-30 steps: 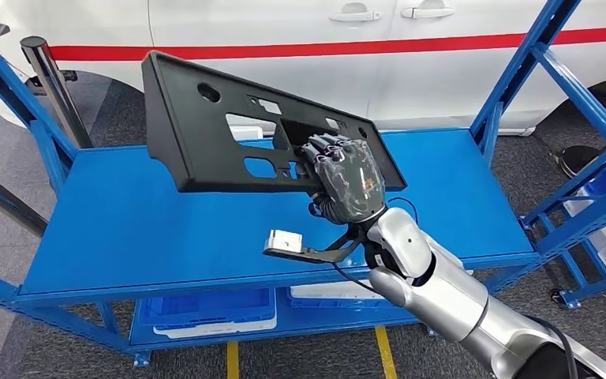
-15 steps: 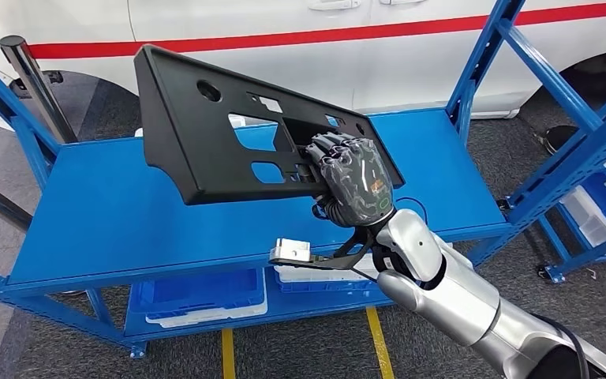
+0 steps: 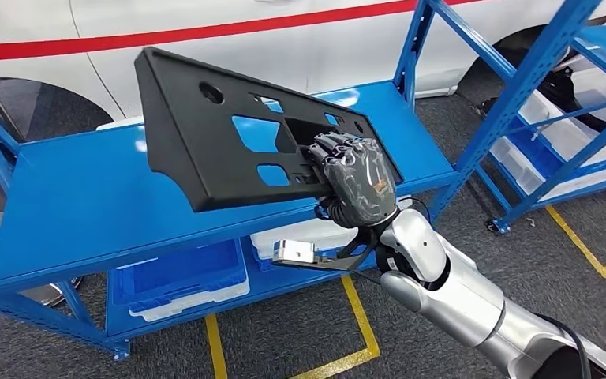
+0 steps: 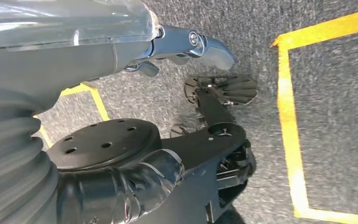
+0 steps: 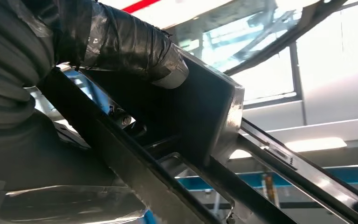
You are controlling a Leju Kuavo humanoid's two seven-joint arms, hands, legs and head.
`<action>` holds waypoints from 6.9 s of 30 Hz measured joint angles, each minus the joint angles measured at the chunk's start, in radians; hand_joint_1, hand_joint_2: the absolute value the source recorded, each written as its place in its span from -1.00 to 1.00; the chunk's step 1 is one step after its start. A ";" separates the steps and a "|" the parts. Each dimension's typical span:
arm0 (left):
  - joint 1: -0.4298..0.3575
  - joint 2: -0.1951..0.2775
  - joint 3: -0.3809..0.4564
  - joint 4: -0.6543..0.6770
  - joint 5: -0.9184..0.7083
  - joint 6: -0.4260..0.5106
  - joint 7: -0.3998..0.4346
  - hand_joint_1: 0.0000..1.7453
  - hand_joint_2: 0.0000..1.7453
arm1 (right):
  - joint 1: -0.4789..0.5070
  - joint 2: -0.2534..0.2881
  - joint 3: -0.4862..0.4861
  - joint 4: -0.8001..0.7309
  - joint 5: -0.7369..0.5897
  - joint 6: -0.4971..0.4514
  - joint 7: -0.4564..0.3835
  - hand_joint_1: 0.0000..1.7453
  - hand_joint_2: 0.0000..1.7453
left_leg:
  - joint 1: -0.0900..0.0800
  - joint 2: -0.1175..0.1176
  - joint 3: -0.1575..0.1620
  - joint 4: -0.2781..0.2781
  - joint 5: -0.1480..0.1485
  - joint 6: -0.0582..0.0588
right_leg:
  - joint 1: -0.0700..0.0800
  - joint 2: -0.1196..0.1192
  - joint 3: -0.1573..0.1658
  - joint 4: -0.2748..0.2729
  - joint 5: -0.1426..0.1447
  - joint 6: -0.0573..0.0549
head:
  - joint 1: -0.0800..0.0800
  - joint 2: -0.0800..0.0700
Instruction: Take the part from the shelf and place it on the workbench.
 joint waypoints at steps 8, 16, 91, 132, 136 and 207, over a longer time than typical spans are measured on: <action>0.000 0.000 0.000 0.000 0.001 -0.003 0.004 -1.00 1.00 | 0.005 -0.001 -0.013 -0.011 -0.013 0.006 -0.001 1.00 1.00 | 0.001 -0.029 -0.046 0.071 -0.051 -0.046 | 0.010 -0.002 0.070 -0.194 0.018 -0.067 | -0.001 0.000; 0.000 0.002 0.000 0.000 0.001 -0.003 0.003 -1.00 1.00 | 0.011 0.000 -0.014 -0.013 -0.014 0.012 -0.003 1.00 1.00 | 0.002 -0.123 0.084 0.093 -0.101 -0.025 | 0.012 0.088 -0.063 -0.166 0.108 -0.063 | -0.001 0.000; 0.014 0.009 0.020 0.004 0.033 -0.019 0.021 -1.00 1.00 | -0.009 0.027 -0.025 0.043 0.102 0.041 0.084 1.00 1.00 | 0.005 -0.082 0.083 -0.001 -0.074 -0.010 | 0.021 0.025 -0.096 -0.005 0.028 -0.043 | 0.006 0.000; 0.001 -0.003 0.020 0.006 0.025 -0.021 -0.017 -1.00 1.00 | -0.057 0.033 -0.036 0.050 0.089 0.106 0.102 1.00 1.00 | 0.017 -0.083 -0.026 0.135 -0.114 -0.056 | 0.022 0.017 0.026 -0.184 0.032 -0.080 | 0.005 0.000; 0.003 -0.002 0.020 0.006 0.024 -0.018 -0.017 -1.00 1.00 | -0.053 0.036 -0.036 0.051 0.087 0.109 0.101 1.00 1.00 | 0.016 -0.083 -0.117 0.285 -0.138 -0.055 | 0.030 0.019 0.034 -0.178 0.020 -0.090 | 0.005 0.000; 0.011 -0.022 0.031 0.005 0.070 0.052 -0.032 -1.00 1.00 | -0.037 0.160 0.015 0.046 0.152 0.206 0.177 1.00 1.00 | 0.014 -0.116 0.033 -0.014 -0.022 -0.026 | 0.014 0.120 -0.017 -0.148 0.027 -0.047 | 0.005 0.000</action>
